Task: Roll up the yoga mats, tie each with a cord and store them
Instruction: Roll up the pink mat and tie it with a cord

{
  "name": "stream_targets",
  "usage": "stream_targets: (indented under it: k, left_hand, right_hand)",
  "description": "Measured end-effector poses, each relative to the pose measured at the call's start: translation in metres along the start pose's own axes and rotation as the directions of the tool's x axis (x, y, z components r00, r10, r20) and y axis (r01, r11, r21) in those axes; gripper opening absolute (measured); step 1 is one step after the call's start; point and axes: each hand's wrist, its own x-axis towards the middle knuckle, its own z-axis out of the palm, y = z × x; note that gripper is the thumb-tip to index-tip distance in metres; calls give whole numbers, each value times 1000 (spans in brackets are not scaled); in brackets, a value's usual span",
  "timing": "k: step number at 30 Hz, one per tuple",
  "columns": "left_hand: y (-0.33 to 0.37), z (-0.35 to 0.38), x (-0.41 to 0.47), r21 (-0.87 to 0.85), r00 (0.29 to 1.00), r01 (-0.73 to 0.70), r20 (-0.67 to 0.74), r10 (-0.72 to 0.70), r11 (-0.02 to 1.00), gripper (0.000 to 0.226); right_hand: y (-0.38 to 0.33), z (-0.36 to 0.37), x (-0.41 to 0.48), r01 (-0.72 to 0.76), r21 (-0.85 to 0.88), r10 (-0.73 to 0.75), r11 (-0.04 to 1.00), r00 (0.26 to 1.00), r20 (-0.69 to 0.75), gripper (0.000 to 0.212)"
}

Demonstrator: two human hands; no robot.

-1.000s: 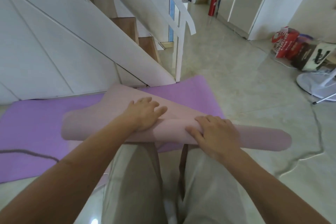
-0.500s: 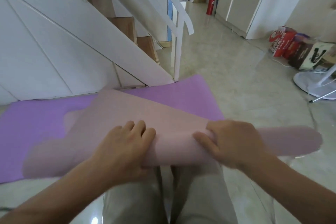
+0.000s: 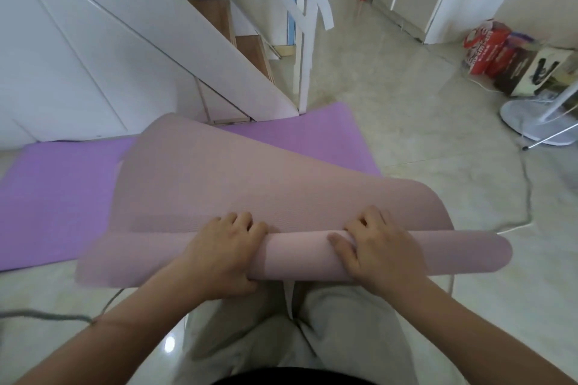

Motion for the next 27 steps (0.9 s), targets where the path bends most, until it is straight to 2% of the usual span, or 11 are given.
stream_targets:
  k: [3,5,6,8,10,13,16,20,22,25,27]
  left_hand:
    - [-8,-7,9,-79,994,68,86,-61,995,89]
    - [-12,-15,17,-61,992,129,22,-128,990,101]
    - [-12,-18,21,-28,986,148,-71,-149,989,99]
    - [-1,-21,18,18,949,167,-272,-156,986,77]
    - [14,-11,15,-21,926,191,-327,-187,981,64]
    - [16,-6,26,-94,947,289,-114,-299,953,73]
    - [-7,-17,62,-148,933,359,59,-354,922,73]
    - [-38,-29,110,-188,903,401,242,-354,896,66]
    - [-52,-31,130,-206,884,424,306,-353,882,69]
    - [-66,-33,157,-217,867,428,374,-331,877,70]
    - [-77,-34,173,-237,867,437,367,-336,868,67]
  right_hand:
    - [-2,-2,14,-91,56,90,994,995,30,61]
    - [0,-4,33,-107,60,96,993,982,162,73]
    - [2,-5,44,-120,72,101,990,967,233,74]
    - [11,-3,66,-147,103,108,984,943,314,70]
    - [19,4,84,-153,81,116,985,929,352,69]
    - [21,7,110,-154,45,127,987,921,369,66]
    - [15,-11,130,-167,5,162,986,963,216,56]
    - [4,-21,101,-40,102,24,994,988,155,63]
    - [1,-8,76,21,57,-26,998,996,86,66]
    - [6,2,85,-83,57,82,995,996,21,62]
    - [7,0,112,-147,40,143,988,985,95,73]
